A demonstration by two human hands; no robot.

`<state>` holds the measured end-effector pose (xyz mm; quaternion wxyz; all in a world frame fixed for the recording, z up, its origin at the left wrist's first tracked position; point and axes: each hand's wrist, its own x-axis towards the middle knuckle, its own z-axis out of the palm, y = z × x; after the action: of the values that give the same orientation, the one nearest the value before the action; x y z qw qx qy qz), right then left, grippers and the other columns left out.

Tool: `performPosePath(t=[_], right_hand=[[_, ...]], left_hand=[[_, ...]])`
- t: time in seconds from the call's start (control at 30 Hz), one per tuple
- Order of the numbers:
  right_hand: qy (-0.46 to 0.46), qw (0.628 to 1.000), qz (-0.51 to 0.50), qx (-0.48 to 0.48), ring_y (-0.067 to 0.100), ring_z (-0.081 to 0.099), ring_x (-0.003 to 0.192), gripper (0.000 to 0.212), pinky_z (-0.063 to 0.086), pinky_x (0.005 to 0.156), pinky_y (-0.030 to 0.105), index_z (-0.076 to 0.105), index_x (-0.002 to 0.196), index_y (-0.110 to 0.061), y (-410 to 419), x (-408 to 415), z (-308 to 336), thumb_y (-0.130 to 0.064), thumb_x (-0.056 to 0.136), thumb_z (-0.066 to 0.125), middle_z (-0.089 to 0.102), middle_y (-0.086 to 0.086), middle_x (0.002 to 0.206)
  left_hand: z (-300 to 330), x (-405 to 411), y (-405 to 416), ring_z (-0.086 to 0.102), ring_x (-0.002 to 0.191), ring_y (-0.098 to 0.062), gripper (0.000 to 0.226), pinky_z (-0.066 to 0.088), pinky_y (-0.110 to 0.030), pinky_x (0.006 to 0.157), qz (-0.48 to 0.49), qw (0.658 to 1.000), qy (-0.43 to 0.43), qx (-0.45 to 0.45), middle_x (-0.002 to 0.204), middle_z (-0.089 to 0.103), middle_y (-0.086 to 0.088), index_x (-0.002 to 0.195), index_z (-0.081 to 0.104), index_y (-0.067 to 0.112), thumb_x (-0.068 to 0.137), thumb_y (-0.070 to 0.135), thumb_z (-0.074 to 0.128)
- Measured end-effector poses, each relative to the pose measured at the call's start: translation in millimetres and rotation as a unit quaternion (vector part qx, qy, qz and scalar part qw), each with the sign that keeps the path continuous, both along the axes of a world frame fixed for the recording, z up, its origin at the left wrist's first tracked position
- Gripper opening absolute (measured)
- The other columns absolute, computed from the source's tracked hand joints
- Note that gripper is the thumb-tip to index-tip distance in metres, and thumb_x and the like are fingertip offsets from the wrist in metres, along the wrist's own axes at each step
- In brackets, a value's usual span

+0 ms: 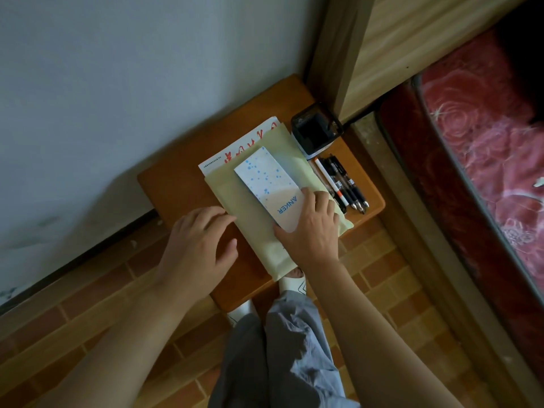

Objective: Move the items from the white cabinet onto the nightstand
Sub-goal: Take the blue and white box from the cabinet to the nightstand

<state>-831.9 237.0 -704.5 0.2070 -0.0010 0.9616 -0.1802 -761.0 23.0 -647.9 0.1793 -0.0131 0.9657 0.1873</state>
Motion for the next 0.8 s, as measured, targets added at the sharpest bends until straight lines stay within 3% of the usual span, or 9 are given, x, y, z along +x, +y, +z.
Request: performPosePath(t=[0.43,0.63,0.8], right_hand=[[0.023,0.995,0.087,0.031,0.028,0.032,0.143,0.094,0.033,0.119,0.05,0.03,0.155,-0.022,12,11,21,-0.07,0.082,0.065,0.033,0.004,0.154],[0.032,0.985,0.169,0.032,0.031,0.023,0.15,0.085,0.018,0.124,0.053,0.035,0.155,-0.024,4,-2,74,-0.069,0.087,0.062,0.027,0.006,0.162],[0.023,0.977,0.21,0.002,0.027,0.014,0.153,0.082,0.013,0.125,0.05,0.032,0.156,-0.027,-6,-8,135,-0.069,0.09,0.058,0.019,0.003,0.166]], left_hand=[[5,6,-14,0.048,0.132,-0.022,0.047,0.045,-0.045,0.107,0.01,0.999,0.008,-0.033,0.14,0.055,-0.003,0.137,0.06,0.018,0.099,0.042,0.047],[41,14,-20,0.049,0.132,-0.021,0.043,0.046,-0.045,0.109,0.058,0.997,0.019,-0.048,0.141,0.056,-0.002,0.138,0.061,0.021,0.099,0.039,0.057],[94,20,-26,0.048,0.134,-0.02,0.044,0.046,-0.045,0.11,0.115,0.991,0.035,-0.059,0.143,0.054,0.001,0.139,0.059,0.023,0.1,0.042,0.053]])
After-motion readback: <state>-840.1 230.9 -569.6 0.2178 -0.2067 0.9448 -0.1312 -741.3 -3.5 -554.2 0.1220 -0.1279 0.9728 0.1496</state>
